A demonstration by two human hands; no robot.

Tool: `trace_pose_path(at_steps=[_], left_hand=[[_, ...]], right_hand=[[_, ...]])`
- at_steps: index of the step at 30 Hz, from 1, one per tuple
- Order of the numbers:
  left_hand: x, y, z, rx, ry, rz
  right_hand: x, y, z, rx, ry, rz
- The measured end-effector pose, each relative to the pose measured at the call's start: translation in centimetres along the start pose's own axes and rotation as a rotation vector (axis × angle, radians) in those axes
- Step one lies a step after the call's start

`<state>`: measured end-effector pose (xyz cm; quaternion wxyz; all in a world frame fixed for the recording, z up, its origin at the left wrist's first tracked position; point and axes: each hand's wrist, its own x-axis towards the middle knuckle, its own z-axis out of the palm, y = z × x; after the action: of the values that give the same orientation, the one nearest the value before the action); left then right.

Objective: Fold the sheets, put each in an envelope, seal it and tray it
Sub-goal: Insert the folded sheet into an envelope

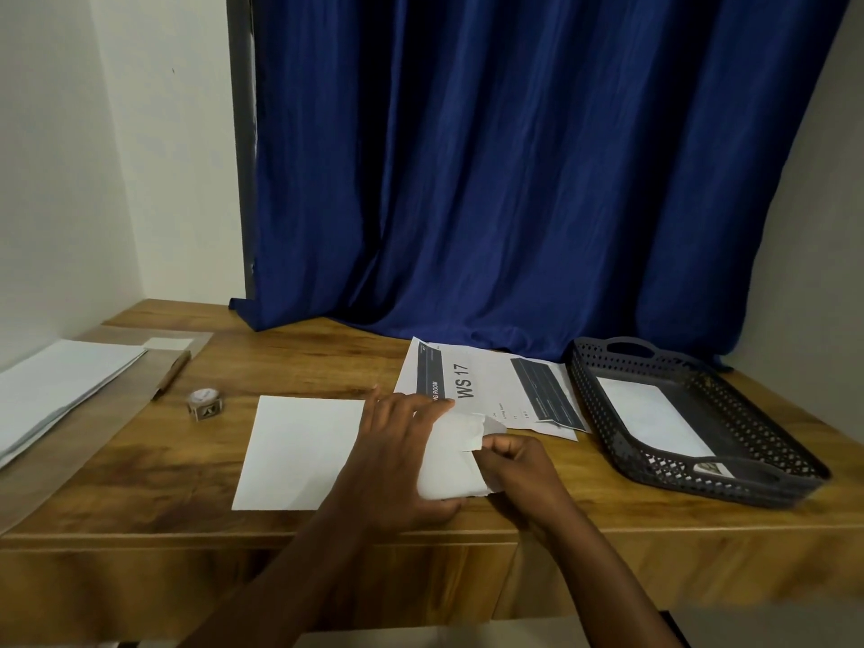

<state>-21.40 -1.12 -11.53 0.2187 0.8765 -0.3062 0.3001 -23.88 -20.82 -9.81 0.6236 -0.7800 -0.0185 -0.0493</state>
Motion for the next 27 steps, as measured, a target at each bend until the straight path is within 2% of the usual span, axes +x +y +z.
trace_pose_path(at_steps=[8,11,14,16,18,22,24,27], left_hand=[[0.0,-0.4,0.6,-0.028,-0.02,-0.01],[0.0,-0.4,0.5,-0.026,-0.066,-0.042],[0.3,-0.1,0.3,0.04,-0.329,-0.129],[0.4,-0.3,0.5,0.045,-0.505,-0.172],[0.4,-0.5,0.8,0.075,-0.571,-0.148],[0.4,-0.9,1.2,0.138,-0.621,-0.107],[0.5,-0.9,1.3,0.145,-0.635,-0.093],[0.6,-0.9,1.3,0.159,-0.656,-0.099]], right_hand=[[0.6,1.0,0.6,-0.058,-0.032,-0.047],[0.2,1.2,0.5,0.031,0.053,-0.073],[0.1,1.8,-0.3,0.122,0.3,-0.055],[0.1,2.3,-1.1,0.136,0.393,-0.044],[0.1,2.6,-1.8,0.007,0.399,-0.076],[-0.2,3.6,-3.1,-0.606,0.327,-0.18],[-0.2,4.1,-3.3,-0.729,0.276,-0.178],[-0.3,4.1,-3.0,-0.784,0.183,-0.157]])
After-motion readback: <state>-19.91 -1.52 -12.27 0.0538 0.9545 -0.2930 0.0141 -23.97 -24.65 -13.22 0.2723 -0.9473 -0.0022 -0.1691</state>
